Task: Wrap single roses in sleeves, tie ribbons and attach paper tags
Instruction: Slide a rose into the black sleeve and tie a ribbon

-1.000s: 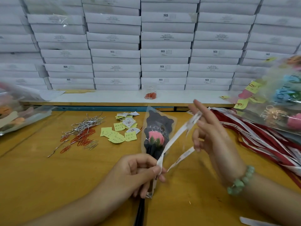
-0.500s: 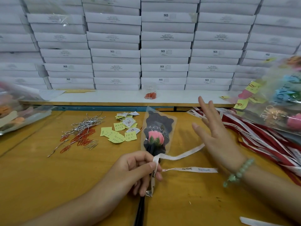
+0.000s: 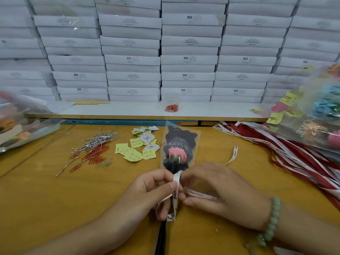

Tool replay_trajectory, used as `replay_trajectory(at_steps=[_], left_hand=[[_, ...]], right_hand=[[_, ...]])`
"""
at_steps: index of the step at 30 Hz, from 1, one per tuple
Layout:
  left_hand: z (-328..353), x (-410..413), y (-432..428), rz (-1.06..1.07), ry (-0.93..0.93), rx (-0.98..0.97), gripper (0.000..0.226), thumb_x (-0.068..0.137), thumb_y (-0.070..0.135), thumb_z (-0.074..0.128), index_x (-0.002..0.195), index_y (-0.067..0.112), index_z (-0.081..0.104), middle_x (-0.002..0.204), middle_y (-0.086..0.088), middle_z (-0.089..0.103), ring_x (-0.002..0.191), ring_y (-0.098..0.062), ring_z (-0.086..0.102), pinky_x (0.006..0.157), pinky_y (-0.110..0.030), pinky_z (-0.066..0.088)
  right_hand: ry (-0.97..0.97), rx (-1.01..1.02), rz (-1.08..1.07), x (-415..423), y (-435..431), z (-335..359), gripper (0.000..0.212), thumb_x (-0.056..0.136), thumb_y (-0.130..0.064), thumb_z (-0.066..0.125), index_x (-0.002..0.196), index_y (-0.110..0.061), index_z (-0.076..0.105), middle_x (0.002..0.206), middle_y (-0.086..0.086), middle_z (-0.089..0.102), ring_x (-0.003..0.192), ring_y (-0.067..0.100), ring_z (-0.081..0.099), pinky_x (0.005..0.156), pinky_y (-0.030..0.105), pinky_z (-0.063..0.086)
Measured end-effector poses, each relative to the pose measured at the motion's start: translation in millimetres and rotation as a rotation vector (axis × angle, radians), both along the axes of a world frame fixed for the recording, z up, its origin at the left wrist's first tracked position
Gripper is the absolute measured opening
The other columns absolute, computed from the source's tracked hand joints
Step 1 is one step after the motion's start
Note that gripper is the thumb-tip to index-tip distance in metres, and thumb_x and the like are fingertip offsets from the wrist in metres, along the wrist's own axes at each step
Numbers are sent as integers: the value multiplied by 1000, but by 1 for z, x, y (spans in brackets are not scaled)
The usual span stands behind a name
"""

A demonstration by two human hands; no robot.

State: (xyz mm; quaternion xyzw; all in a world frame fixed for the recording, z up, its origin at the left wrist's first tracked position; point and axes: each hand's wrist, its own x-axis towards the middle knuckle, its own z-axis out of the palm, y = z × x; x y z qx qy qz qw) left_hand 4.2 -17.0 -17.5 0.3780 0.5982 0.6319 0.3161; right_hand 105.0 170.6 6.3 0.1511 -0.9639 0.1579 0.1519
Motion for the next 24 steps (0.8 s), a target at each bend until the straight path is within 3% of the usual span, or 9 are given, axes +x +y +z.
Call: replay_trajectory(at_steps=[2, 6, 8, 11, 15, 18, 24], left_hand=[[1, 1, 0, -12, -6, 1, 15, 87, 26, 60, 84, 16, 71, 87, -15, 71, 42, -9, 50, 46, -16, 41], [1, 2, 0, 9, 12, -15, 16, 86, 27, 60, 83, 16, 71, 68, -5, 66, 42, -9, 49, 46, -15, 40], [1, 2, 1, 1, 9, -19, 16, 86, 26, 60, 84, 15, 71, 72, -2, 68, 43, -9, 50, 47, -15, 41], [2, 2, 1, -22, 16, -18, 17, 89, 25, 59, 89, 12, 70, 83, -6, 72, 45, -8, 51, 49, -15, 42], [3, 3, 0, -28, 17, -24, 16, 88, 26, 60, 84, 17, 72, 90, -29, 66, 47, -10, 53, 51, -18, 44], [5, 4, 2, -28, -20, -7, 14, 86, 23, 60, 79, 22, 72, 88, -14, 71, 50, -11, 55, 52, -18, 46], [8, 4, 1, -24, -60, -29, 12, 85, 24, 61, 80, 20, 72, 86, -12, 71, 55, -14, 60, 56, -22, 51]], right_hand=[[-27, -19, 19, -1, 2, -1, 29, 86, -60, 51, 105, -38, 55, 97, -27, 55, 97, -7, 50, 90, 18, 38], [-21, -156, 46, -3, 4, -3, 23, 85, -51, 56, 86, -29, 65, 81, -15, 59, 80, 4, 55, 72, 19, 44], [8, -272, 51, -4, 6, -3, 22, 85, -43, 60, 80, -23, 66, 74, -11, 60, 72, 8, 55, 66, 16, 42], [89, -375, 40, -5, 9, -2, 23, 87, -39, 60, 79, -19, 68, 71, -10, 61, 67, 8, 54, 65, 10, 38], [214, -393, -21, -5, 9, -3, 21, 89, -38, 59, 77, -22, 65, 70, -14, 57, 66, 8, 53, 65, 10, 37], [299, -402, -68, -5, 10, -1, 18, 89, -35, 59, 78, -22, 65, 71, -14, 58, 65, 6, 51, 65, 8, 35], [384, -378, -127, -5, 11, 1, 13, 88, -24, 62, 76, -19, 65, 68, -13, 56, 63, 5, 49, 64, 6, 35]])
